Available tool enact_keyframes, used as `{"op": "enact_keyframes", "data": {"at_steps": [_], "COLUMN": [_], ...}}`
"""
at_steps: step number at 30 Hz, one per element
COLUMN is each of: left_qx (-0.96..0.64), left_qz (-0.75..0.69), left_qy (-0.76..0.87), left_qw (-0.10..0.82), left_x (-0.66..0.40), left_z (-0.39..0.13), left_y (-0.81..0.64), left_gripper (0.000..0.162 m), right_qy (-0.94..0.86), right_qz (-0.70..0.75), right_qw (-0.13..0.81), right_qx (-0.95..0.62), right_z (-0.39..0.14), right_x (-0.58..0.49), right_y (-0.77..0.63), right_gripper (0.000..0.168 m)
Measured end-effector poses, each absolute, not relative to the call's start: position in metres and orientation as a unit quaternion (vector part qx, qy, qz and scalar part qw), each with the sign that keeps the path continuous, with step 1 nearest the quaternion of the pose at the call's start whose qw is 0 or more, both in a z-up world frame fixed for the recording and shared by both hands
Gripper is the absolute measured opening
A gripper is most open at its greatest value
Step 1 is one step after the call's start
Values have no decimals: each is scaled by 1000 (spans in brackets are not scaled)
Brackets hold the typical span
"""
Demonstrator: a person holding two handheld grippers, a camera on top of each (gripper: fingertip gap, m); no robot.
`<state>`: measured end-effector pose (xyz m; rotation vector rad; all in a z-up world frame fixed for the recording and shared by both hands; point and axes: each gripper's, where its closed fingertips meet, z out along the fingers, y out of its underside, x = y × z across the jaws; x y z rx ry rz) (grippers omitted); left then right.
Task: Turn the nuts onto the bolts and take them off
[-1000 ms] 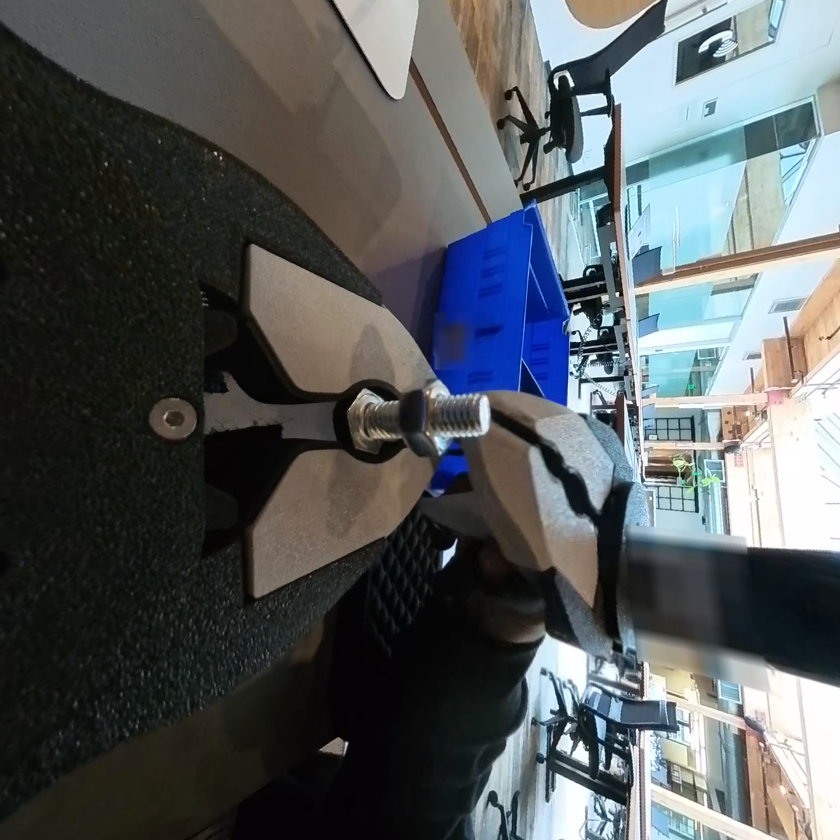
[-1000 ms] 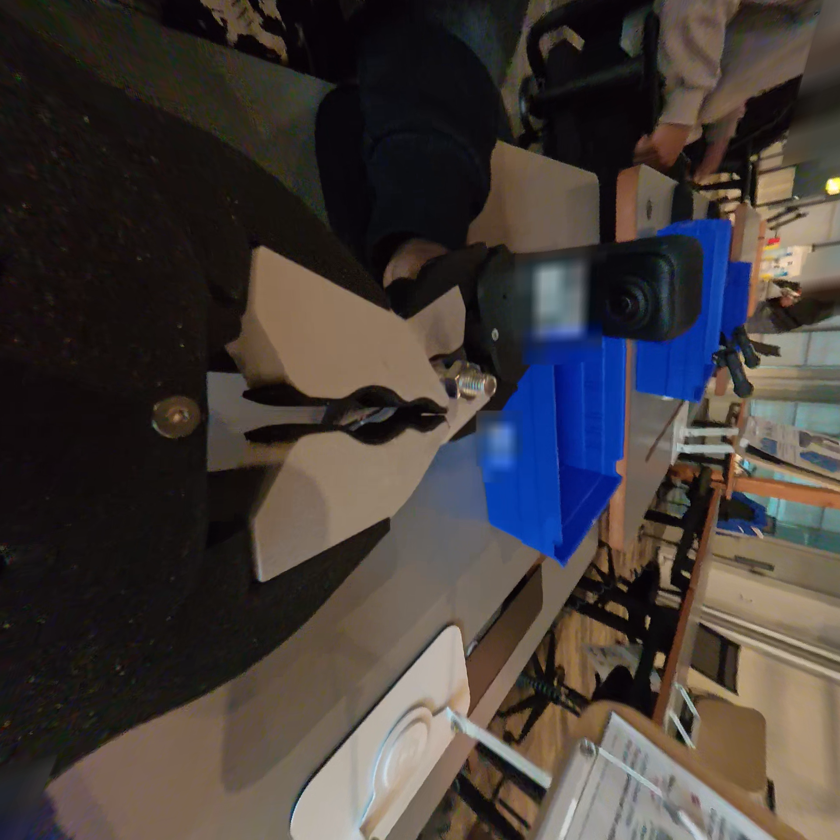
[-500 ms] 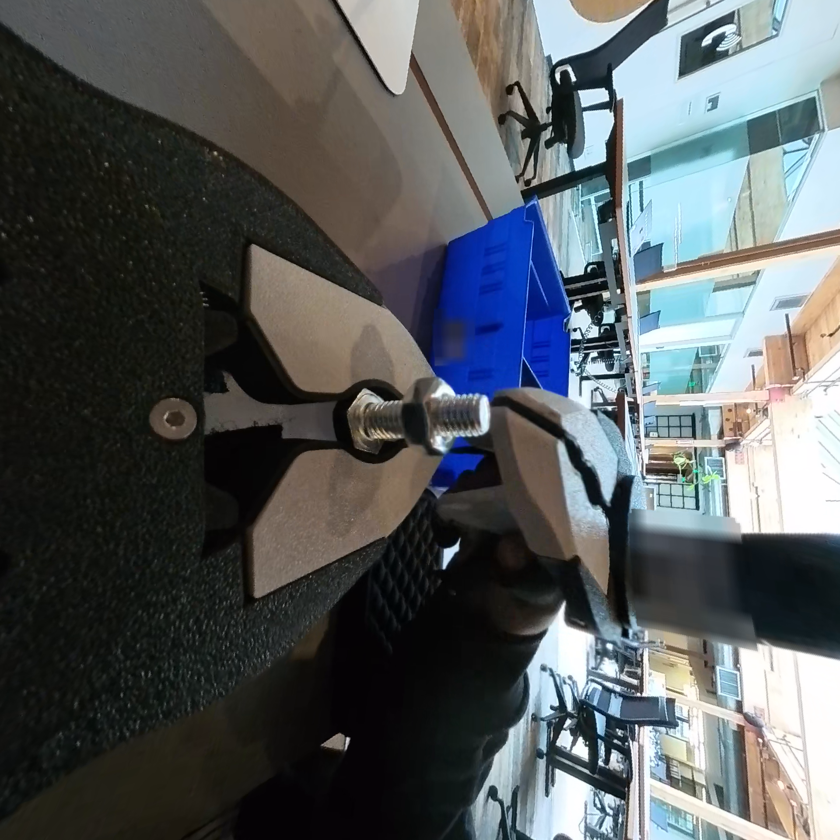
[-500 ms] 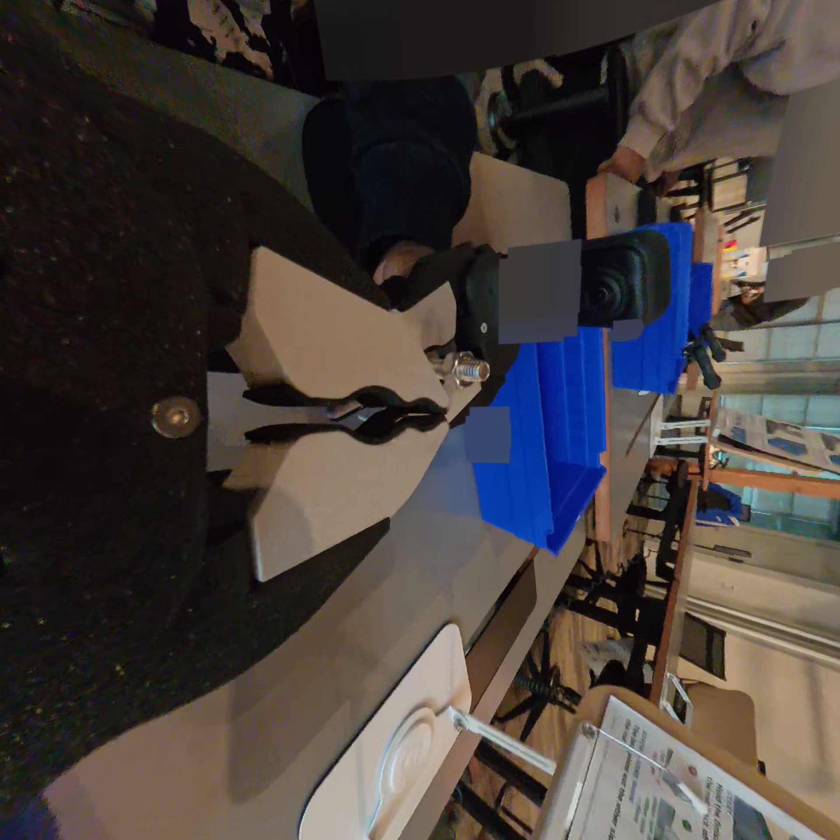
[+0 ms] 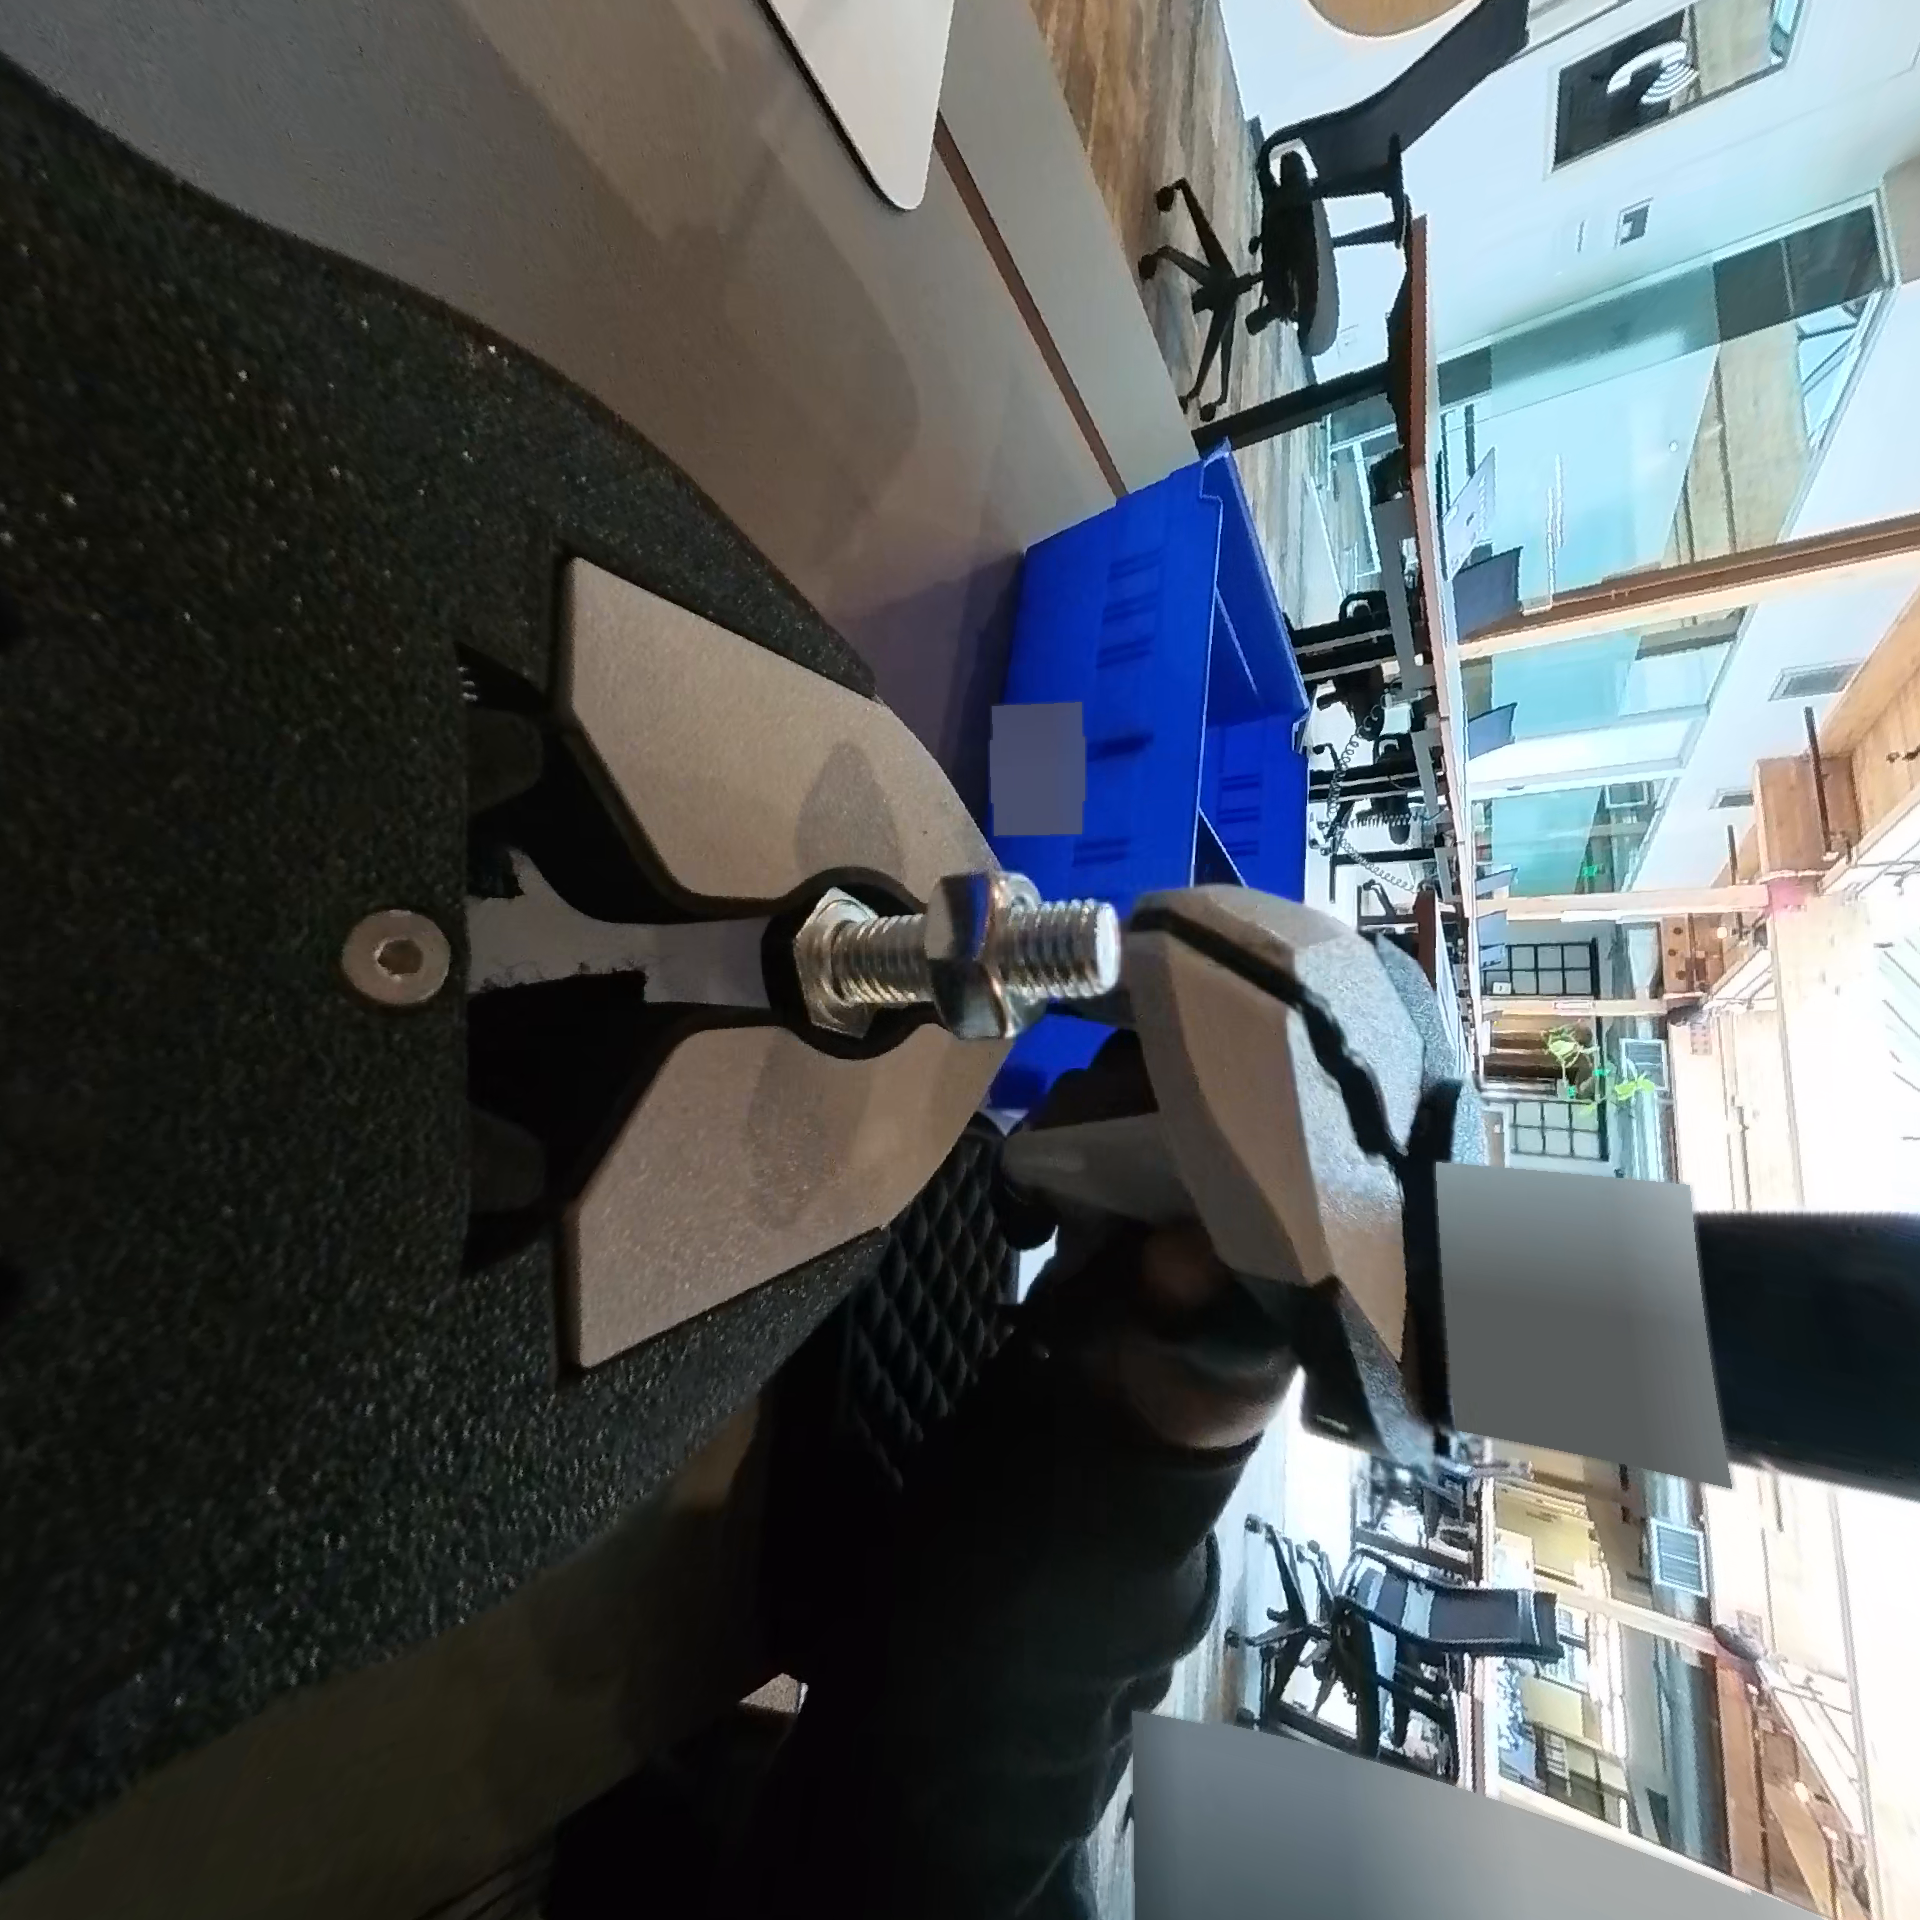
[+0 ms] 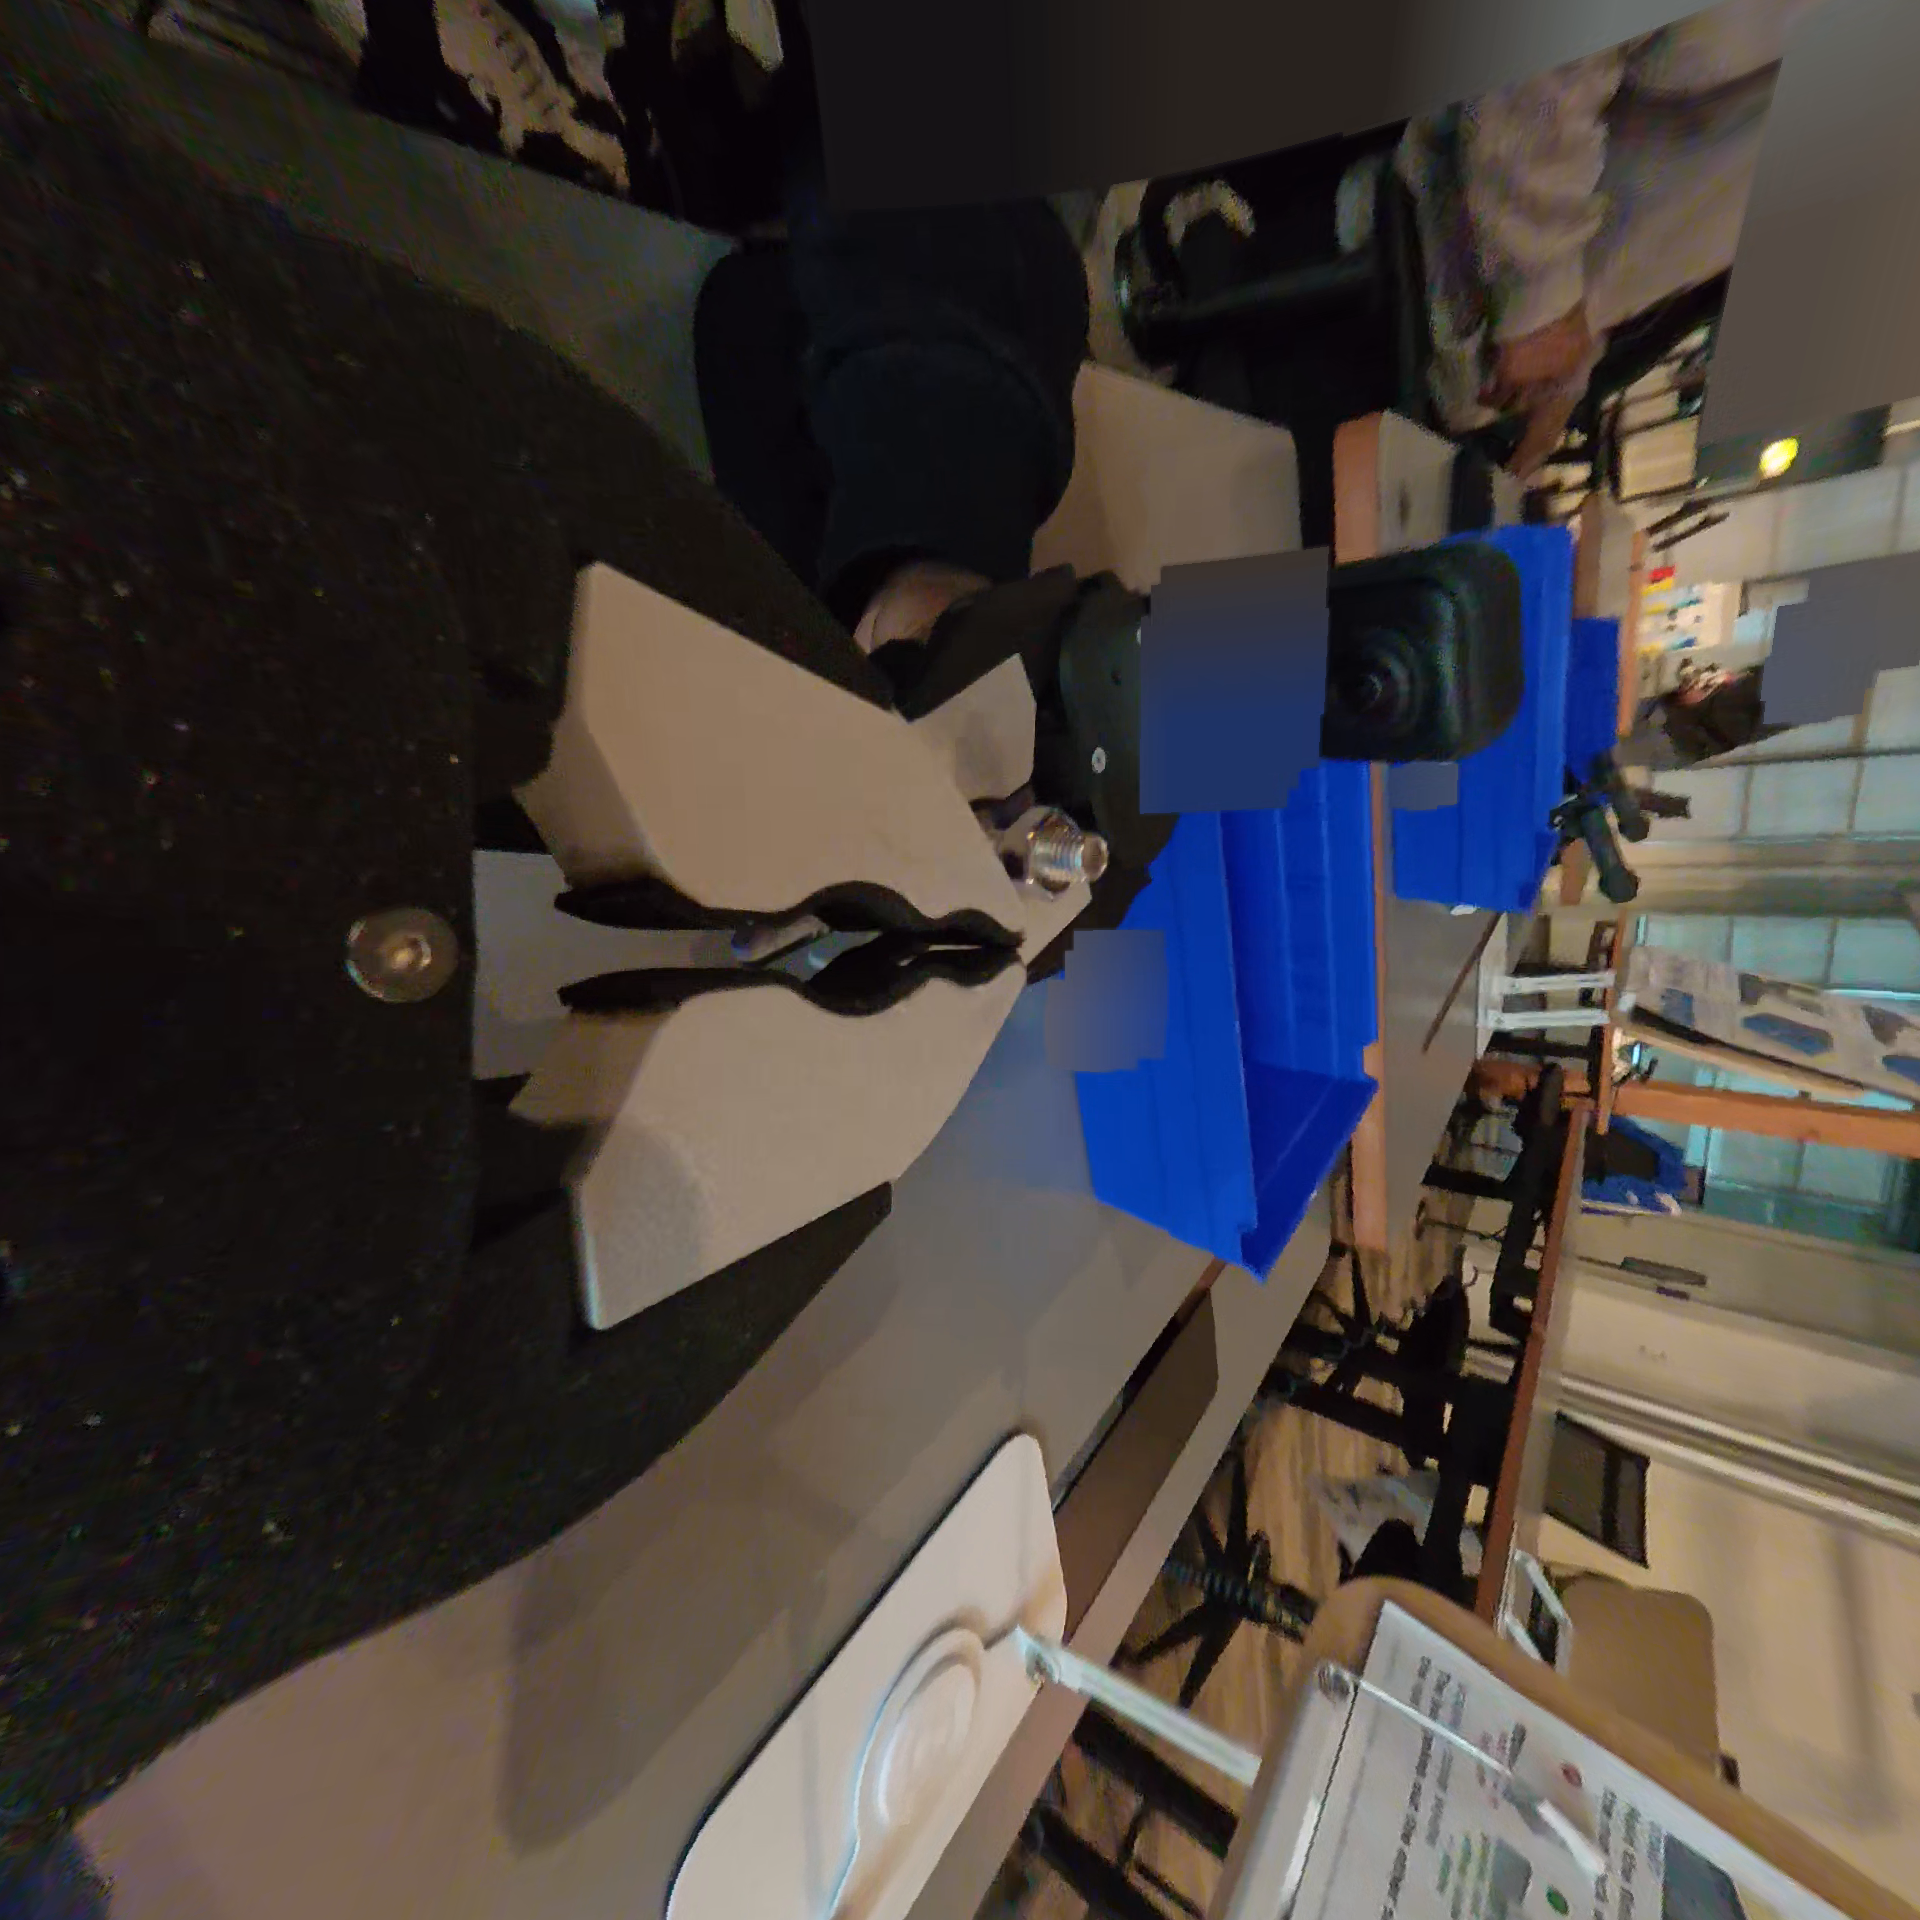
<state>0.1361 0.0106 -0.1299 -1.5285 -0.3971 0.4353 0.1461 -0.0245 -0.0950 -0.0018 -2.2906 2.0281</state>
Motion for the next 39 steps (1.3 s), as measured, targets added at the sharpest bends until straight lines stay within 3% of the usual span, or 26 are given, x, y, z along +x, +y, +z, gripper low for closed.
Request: {"op": "enact_keyframes", "data": {"at_steps": [2,5,8,11,13,17,21,24,36,38,39], "left_qx": [-682,-682,-682,-682,-679,-682,-683,-684,-683,-676,-672], "left_qz": [194,195,195,195,194,194,194,193,192,192,191], "left_qy": [-176,-177,-176,-176,-177,-175,-174,-173,-170,-172,-172], "left_qw": [683,683,682,683,686,684,682,682,684,691,695], "left_x": [136,136,136,137,137,137,137,138,139,138,139], "left_z": [-130,-130,-130,-130,-129,-130,-130,-130,-129,-127,-125], "left_y": [11,10,11,11,10,11,11,12,13,10,9], "left_gripper": [12,12,12,12,12,12,12,11,12,12,12], "right_qy": [-748,-761,-763,-765,-756,-741,-757,-761,-766,-765,-763], "right_qz": [663,648,645,642,653,671,653,647,641,643,644], "right_qw": [27,20,20,35,52,31,20,35,46,45,56], "right_qx": [10,30,34,20,-2,0,24,14,10,17,14], "right_z": [-96,-102,-103,-104,-99,-92,-100,-101,-103,-102,-101], "right_x": [152,162,165,156,145,148,162,158,152,152,148], "right_y": [-28,-37,-42,-38,-29,-25,-40,-45,-42,-37,-32], "right_gripper": [3,29,33,24,0,1,36,45,43,35,17]}}
